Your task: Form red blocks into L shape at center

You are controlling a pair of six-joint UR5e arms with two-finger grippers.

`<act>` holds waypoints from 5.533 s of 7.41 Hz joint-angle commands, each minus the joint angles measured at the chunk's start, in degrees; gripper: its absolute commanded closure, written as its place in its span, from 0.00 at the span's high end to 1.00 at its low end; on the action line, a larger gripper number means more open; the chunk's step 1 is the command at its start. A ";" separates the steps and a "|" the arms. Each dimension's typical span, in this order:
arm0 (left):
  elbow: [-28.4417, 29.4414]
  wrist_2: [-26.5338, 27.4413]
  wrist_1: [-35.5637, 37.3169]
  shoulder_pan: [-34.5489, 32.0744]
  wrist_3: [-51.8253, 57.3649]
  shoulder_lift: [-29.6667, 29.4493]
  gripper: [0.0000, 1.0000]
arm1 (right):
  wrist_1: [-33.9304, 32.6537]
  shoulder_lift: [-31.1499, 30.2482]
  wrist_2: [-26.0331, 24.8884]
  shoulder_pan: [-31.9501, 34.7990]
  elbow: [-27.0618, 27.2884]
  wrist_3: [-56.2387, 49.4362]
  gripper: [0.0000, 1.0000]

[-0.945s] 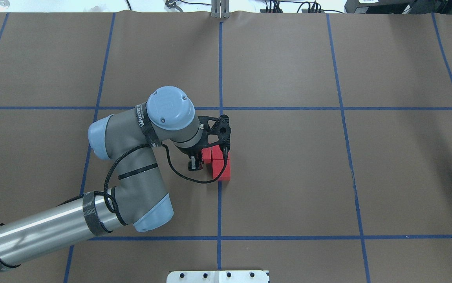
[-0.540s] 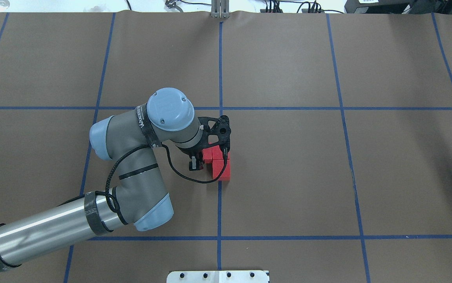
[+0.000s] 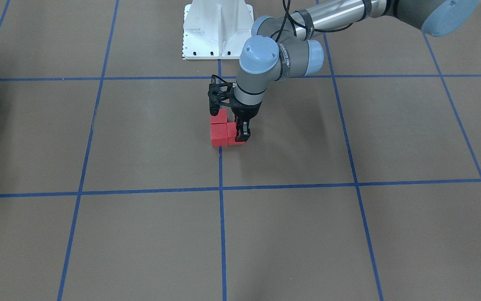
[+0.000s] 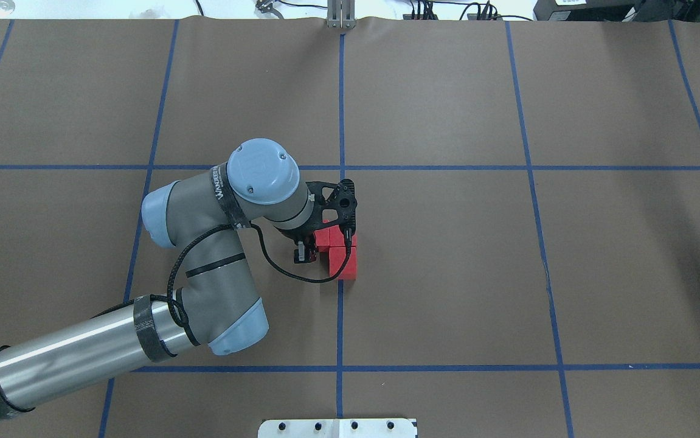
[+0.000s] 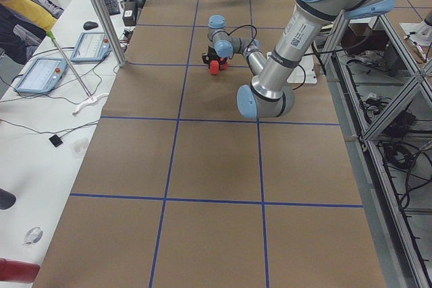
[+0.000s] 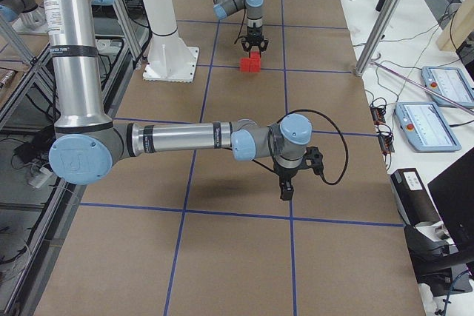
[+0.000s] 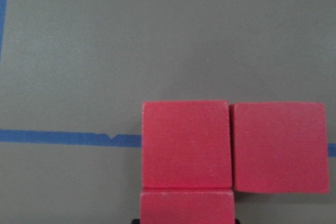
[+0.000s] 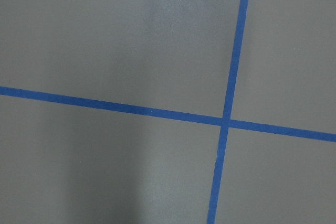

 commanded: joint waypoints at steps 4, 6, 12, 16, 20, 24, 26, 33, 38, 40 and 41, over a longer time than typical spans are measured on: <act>0.00 -0.01 0.29 0.00 0.00 0.03 0.37 | 0.00 0.09 0.00 0.00 -0.03 0.00 0.99; 0.09 -0.01 0.29 0.00 0.00 0.03 0.40 | 0.00 0.09 0.00 0.00 -0.03 0.00 0.99; 0.18 -0.01 0.29 0.00 -0.09 0.03 0.51 | 0.00 0.00 0.00 0.09 0.06 -0.09 0.99; 0.36 -0.01 0.29 0.00 -0.09 0.03 0.63 | 0.00 0.00 0.00 0.09 0.06 -0.09 1.00; 0.01 -0.10 0.21 0.09 -0.09 0.12 0.98 | 0.00 0.00 0.00 0.18 0.06 -0.09 0.99; -6.38 -7.90 5.70 -3.23 0.00 1.35 0.99 | 0.00 -0.52 0.26 1.83 -0.03 -0.96 1.00; -12.62 -14.92 20.44 -11.38 0.70 2.31 0.99 | -0.09 -1.92 0.88 6.04 0.32 -4.54 0.99; -15.81 -21.28 32.20 -53.39 0.70 33.94 1.00 | -1.06 -6.23 -0.08 11.17 0.50 -10.55 1.00; -15.46 -24.07 24.50 -61.34 0.44 42.89 1.00 | -0.70 -7.82 -0.70 11.17 0.32 -10.11 1.00; -15.38 -25.50 21.74 -61.61 -0.18 44.68 1.00 | -0.70 -8.17 -0.53 11.17 0.58 -9.84 1.00; -16.07 -25.15 21.74 -61.70 0.17 44.59 1.00 | -0.62 -8.61 -0.44 11.17 1.02 -10.28 1.00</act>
